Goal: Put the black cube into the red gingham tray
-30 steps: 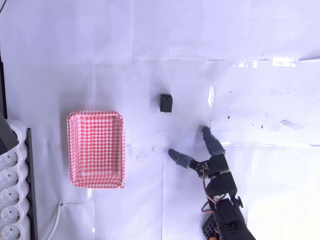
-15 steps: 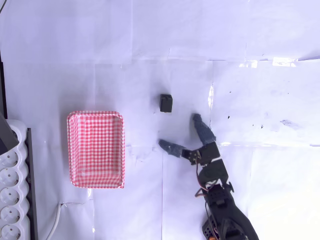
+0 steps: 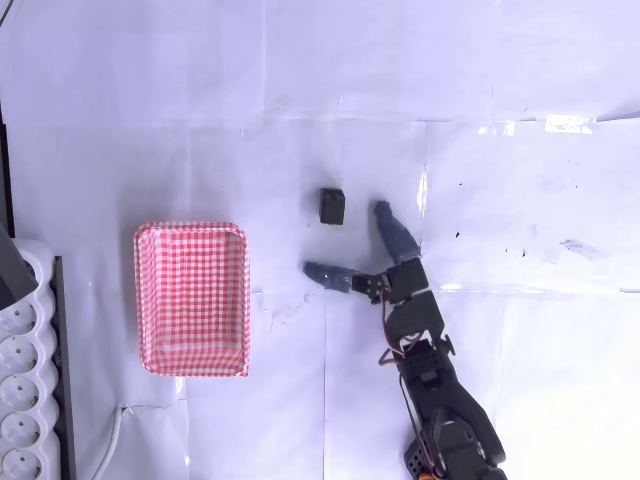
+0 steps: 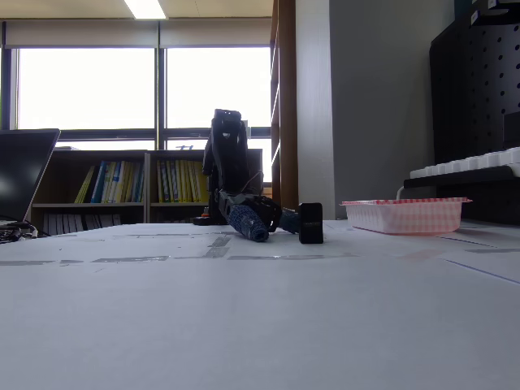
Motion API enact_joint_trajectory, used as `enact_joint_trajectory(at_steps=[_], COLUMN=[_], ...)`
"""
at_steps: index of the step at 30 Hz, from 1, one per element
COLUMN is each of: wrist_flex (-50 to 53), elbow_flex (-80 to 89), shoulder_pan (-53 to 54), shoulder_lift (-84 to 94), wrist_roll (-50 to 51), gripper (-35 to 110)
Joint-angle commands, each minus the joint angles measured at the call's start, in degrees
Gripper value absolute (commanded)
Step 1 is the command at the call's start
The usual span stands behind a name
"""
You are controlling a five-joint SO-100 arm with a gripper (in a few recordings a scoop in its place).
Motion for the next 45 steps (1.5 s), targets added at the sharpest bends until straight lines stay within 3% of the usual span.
enact_joint_trajectory(at_steps=[1,28,39,45], wrist_flex=[-0.97,-1.05,-2.55,-3.25], elbow_flex=[5.98,22.32,23.91,23.91], shoulder_pan=[-0.62,-3.25,-3.52,-3.78], shoulder_lift=[2.55,12.92,14.5,14.59], wrist_roll=[-0.53,-5.1,-5.71,-6.15], gripper=[60,58,47,34])
